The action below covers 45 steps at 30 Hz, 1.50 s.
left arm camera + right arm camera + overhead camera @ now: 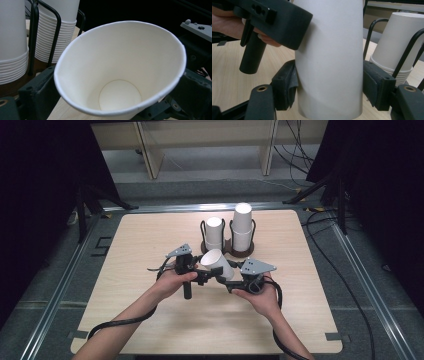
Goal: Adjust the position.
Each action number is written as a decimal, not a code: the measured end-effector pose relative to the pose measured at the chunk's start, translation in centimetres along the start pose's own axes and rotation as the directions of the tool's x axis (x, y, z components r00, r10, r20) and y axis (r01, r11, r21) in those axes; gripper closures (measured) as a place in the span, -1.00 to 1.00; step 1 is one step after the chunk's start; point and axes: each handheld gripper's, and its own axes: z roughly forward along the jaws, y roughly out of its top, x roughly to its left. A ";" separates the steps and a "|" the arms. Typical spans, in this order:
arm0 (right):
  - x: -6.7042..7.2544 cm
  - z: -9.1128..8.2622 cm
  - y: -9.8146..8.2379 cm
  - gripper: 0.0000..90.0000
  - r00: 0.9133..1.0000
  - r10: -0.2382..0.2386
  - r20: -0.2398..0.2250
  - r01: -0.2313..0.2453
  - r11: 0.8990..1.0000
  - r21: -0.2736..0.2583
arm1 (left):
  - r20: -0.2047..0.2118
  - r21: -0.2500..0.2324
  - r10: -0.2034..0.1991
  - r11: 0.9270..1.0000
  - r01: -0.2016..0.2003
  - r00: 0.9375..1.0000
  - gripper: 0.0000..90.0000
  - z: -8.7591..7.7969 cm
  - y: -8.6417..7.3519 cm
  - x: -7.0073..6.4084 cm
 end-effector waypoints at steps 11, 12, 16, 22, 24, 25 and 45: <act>0.0 0.1 0.0 -0.25 0.999 -0.023 0.026 0.023 1.000 0.006 | -0.025 -0.008 0.028 1.000 -0.029 0.999 -0.76 0.0 0.1 0.0; 0.0 0.1 0.0 -0.25 1.000 -0.008 0.011 0.008 1.000 0.016 | -0.023 -0.014 0.029 0.999 -0.029 0.999 -0.72 0.0 0.1 -0.1; 0.0 0.2 0.0 -0.28 1.000 -0.009 0.004 0.009 1.000 0.005 | -0.035 -0.009 0.078 0.997 -0.078 0.996 -0.67 -0.1 0.1 -0.3; 0.1 0.3 0.0 -0.33 1.000 -0.006 0.020 0.005 0.999 0.047 | -0.046 -0.009 0.150 0.989 -0.150 0.988 -0.58 0.0 0.1 -0.6; 0.1 0.5 -0.1 -0.35 1.000 0.018 0.008 -0.018 0.999 0.040 | -0.065 -0.002 0.177 0.984 -0.177 0.982 -0.55 -0.1 0.1 -0.8; 0.1 0.4 0.0 -0.37 1.000 0.015 0.014 -0.016 0.998 0.053 | -0.069 -0.001 0.187 0.982 -0.187 0.980 -0.54 -0.1 0.2 -1.0; 0.2 -0.9 -0.2 -0.54 0.999 0.007 0.050 -0.011 0.997 0.073 | -0.213 0.093 0.367 0.930 -0.355 0.906 -0.41 -2.1 0.9 -1.9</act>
